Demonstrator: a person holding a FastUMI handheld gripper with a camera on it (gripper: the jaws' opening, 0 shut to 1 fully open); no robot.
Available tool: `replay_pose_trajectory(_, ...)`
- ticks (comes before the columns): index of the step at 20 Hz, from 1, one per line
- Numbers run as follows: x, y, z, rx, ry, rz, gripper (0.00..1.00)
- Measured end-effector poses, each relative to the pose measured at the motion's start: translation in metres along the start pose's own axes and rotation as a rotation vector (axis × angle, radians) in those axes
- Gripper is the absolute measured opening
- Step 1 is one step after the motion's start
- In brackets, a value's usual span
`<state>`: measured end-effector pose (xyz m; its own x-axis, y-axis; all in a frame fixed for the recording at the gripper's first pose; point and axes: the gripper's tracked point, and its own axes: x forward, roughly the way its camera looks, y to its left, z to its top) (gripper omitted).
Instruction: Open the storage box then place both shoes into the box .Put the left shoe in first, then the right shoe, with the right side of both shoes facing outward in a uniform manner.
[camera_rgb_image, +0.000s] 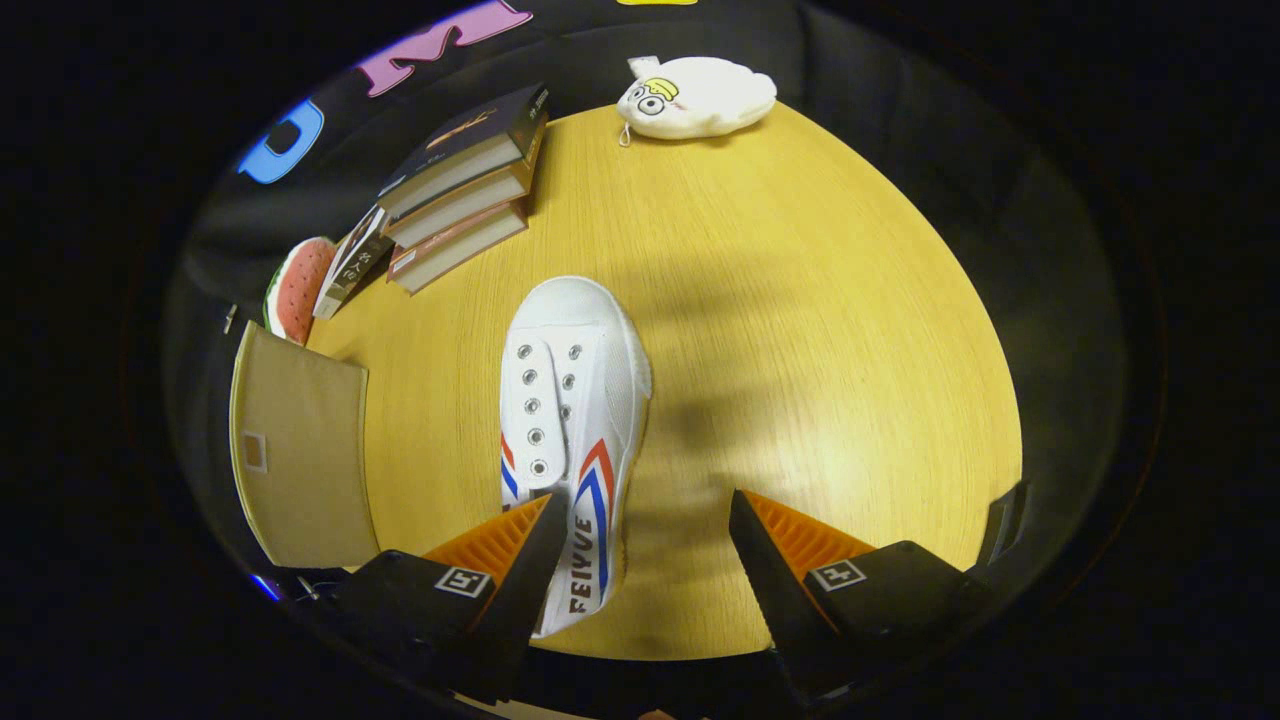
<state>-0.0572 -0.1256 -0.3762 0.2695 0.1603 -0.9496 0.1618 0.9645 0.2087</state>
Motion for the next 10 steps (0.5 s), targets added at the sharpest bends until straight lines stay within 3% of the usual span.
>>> replay_pose_trajectory(7,0.024,0.013,0.006,-0.055,0.039,0.062,0.95)
replay_pose_trajectory(9,0.024,0.032,0.000,-0.009,0.078,0.127,0.79)
replay_pose_trajectory(10,0.026,0.033,-0.002,0.009,0.090,0.116,0.68)
